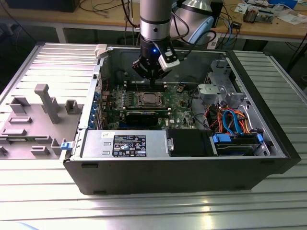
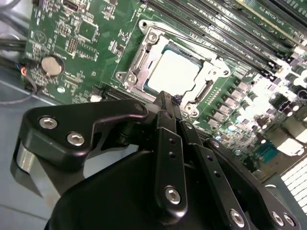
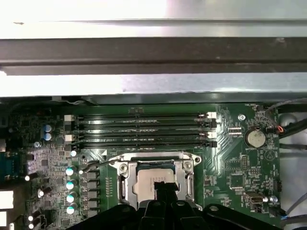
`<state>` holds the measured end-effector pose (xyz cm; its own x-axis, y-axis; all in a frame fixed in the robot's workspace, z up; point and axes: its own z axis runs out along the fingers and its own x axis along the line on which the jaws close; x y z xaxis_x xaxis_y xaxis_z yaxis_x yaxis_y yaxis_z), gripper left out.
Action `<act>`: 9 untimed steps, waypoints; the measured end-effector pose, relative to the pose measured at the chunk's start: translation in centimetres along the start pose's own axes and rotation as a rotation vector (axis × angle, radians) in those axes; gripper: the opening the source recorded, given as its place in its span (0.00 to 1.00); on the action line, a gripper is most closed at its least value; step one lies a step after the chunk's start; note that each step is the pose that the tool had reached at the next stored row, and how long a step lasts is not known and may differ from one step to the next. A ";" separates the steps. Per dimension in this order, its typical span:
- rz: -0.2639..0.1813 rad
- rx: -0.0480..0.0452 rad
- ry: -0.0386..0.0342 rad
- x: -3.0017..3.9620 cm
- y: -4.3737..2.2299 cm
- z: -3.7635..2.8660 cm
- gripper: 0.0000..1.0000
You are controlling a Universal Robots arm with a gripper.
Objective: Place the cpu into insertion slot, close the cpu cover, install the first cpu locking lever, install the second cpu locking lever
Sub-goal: 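Install the first cpu locking lever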
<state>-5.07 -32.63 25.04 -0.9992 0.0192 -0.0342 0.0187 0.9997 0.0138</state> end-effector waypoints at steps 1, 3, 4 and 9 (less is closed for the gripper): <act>0.000 -0.0007 0.0000 0.21 0.00 0.00 0.11; 0.000 -0.0024 -0.0001 0.67 -0.01 -0.02 0.11; 0.000 -0.0032 0.0000 0.89 -0.01 -0.02 0.11; 0.000 -0.0066 0.0001 2.50 -0.05 -0.08 0.11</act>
<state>-7.58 -32.63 25.03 -0.9992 0.0195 -0.0342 0.0188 0.9996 0.0204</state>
